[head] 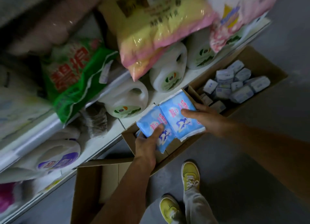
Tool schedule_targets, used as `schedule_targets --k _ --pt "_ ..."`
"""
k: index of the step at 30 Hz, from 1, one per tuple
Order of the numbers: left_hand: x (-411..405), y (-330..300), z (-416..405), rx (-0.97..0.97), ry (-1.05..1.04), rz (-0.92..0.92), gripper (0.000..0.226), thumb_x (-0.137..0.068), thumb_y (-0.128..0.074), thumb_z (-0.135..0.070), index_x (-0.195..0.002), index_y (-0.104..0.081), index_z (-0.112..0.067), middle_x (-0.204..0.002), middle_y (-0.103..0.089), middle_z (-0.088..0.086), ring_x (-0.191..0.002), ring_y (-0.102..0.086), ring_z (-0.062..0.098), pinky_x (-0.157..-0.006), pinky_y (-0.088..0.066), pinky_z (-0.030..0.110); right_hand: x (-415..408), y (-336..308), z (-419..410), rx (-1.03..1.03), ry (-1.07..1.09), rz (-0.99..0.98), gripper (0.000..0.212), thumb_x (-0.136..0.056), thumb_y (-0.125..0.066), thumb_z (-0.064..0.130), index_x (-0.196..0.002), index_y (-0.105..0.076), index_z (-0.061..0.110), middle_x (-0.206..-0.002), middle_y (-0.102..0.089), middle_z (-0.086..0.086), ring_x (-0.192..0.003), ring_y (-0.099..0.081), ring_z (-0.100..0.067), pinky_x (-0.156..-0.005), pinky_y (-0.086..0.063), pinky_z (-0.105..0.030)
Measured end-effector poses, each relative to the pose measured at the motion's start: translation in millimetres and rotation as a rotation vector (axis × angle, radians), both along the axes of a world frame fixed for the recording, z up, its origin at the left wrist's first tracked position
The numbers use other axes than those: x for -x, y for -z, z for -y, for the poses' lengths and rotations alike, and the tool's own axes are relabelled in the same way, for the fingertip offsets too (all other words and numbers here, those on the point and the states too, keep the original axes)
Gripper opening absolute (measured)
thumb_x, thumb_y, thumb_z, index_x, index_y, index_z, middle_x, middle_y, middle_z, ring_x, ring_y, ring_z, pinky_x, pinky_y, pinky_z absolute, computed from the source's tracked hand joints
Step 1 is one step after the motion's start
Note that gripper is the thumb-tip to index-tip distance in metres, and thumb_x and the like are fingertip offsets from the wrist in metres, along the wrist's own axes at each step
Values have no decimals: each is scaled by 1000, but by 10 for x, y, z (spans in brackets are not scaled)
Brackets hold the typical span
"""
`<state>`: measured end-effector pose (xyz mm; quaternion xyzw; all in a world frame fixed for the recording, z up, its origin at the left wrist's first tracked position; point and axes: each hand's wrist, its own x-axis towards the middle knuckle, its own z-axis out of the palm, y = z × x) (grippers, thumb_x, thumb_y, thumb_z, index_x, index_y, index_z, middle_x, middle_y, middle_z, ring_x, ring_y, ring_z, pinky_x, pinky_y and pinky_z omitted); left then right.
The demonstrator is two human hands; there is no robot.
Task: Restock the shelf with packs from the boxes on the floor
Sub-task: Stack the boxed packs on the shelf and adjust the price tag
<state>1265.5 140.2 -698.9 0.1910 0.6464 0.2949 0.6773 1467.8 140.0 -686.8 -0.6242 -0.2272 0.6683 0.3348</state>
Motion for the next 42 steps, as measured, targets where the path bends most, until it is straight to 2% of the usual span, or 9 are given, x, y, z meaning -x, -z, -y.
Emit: schedule_targets --k 7,10,16,20,23,26,30,36,42 --pt "93 -1100 97 -69 -39 97 45 -73 -80 -19 -114 -67 -6 -105 -74 16 -97 -72 33 -90 -55 53 100 -1101 69 -85 -38 -20 28 -89 -66 22 -116 -63 17 -103 -74 -7 -88 -73 -22 -67 -60 -31" --pt "207 -1626 140 -109 -78 126 49 -68 -79 -20 -113 -67 -4 -103 -75 16 -93 -73 32 -85 -57 52 165 -1645 68 -164 -118 6 20 -88 -66 13 -108 -65 17 -108 -72 -7 -90 -71 -20 -74 -58 -31" --pt "526 -2439 325 -199 -171 175 44 -79 -74 -18 -119 -66 -2 -104 -74 17 -88 -73 31 -73 -61 45 394 -2511 45 -210 -311 -21 68 -65 -82 2 -126 -54 7 -118 -68 -15 -108 -66 -34 -95 -51 -50" --pt "889 -3115 505 -299 -185 186 22 -89 -68 -16 -109 -67 -6 -85 -77 11 -66 -74 19 -48 -56 28 716 -3260 24 -293 -417 80 76 -57 -80 13 -127 -51 14 -119 -68 -11 -105 -67 -30 -92 -53 -48" --pt "1201 -3525 576 -384 -210 162 43 -78 -74 -26 -116 -67 -7 -99 -76 13 -82 -75 24 -62 -60 34 975 -3748 -11 -350 -478 193 89 -48 -91 22 -125 -48 13 -119 -66 -10 -103 -67 -29 -93 -52 -51" --pt "1511 -3928 626 -452 -256 142 56 -68 -78 -29 -117 -68 -5 -104 -74 16 -93 -73 30 -79 -60 44 1256 -4227 -43 -415 -549 245 68 -69 -84 10 -125 -45 12 -121 -61 -8 -104 -65 -28 -92 -53 -50" --pt "1953 -4432 683 -568 -311 106 29 -84 -72 -21 -109 -68 -6 -92 -77 10 -70 -74 16 -54 -56 26 1709 -4810 -65 -501 -574 172 49 -78 -74 1 -119 -48 10 -114 -65 -11 -95 -69 -29 -82 -58 -43" --pt "2422 -4911 788 -672 -408 75 15 -87 -71 -19 -100 -68 -12 -85 -77 5 -63 -71 10 -51 -54 22 2291 -5353 -47 -607 -573 121 52 -77 -72 -2 -122 -46 6 -111 -69 -15 -88 -70 -27 -72 -57 -38" --pt "2851 -5191 945 -693 -494 78 29 -79 -76 -22 -103 -69 -8 -96 -76 12 -77 -73 20 -74 -61 36 2759 -5706 28 -696 -617 122 44 -80 -72 3 -118 -50 6 -108 -69 -15 -84 -69 -25 -64 -56 -33"
